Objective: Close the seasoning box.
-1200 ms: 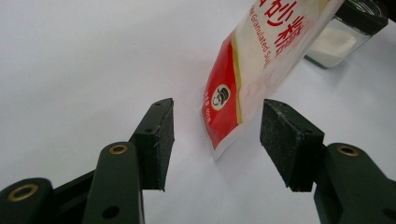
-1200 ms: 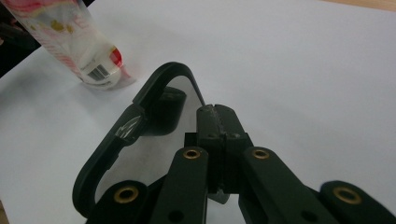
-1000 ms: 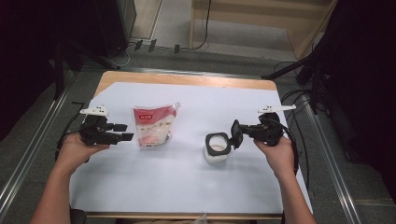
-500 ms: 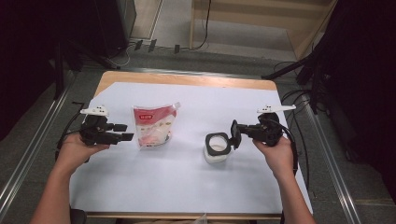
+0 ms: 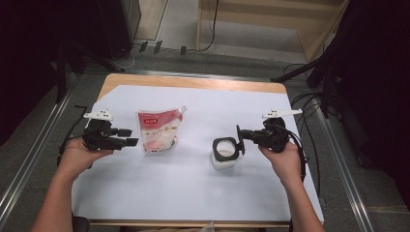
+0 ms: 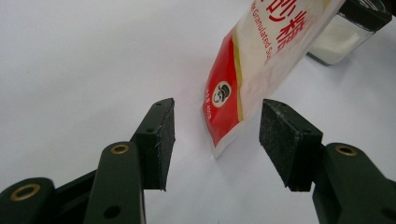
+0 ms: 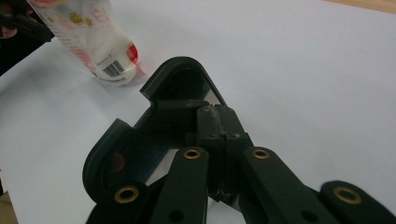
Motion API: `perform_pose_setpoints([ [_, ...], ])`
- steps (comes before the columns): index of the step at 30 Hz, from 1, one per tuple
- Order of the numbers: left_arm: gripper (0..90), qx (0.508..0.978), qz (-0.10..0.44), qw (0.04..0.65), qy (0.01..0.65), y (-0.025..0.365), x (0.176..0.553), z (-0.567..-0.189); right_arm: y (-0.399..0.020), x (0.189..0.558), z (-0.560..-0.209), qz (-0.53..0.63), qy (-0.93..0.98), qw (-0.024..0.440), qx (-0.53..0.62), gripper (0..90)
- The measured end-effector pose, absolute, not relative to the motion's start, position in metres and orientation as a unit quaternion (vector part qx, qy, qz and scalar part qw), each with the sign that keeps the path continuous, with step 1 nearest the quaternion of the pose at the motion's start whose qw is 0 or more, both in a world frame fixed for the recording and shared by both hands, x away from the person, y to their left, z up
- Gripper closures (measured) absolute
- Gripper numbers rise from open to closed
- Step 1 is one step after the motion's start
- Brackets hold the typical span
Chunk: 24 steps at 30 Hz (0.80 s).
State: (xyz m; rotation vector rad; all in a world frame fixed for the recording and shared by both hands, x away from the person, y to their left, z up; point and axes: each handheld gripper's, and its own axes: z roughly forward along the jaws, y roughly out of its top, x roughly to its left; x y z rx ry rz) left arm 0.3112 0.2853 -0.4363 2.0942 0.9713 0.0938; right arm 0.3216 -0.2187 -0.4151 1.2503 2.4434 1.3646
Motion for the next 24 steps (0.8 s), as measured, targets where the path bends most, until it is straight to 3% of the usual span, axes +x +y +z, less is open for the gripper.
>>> perform_pose_setpoints([
  [24,46.4,0.833,0.032,0.397,0.385,0.286,0.312,-0.437,-0.198,0.318,-0.419,0.439,0.814,0.024,0.380,90.0],
])
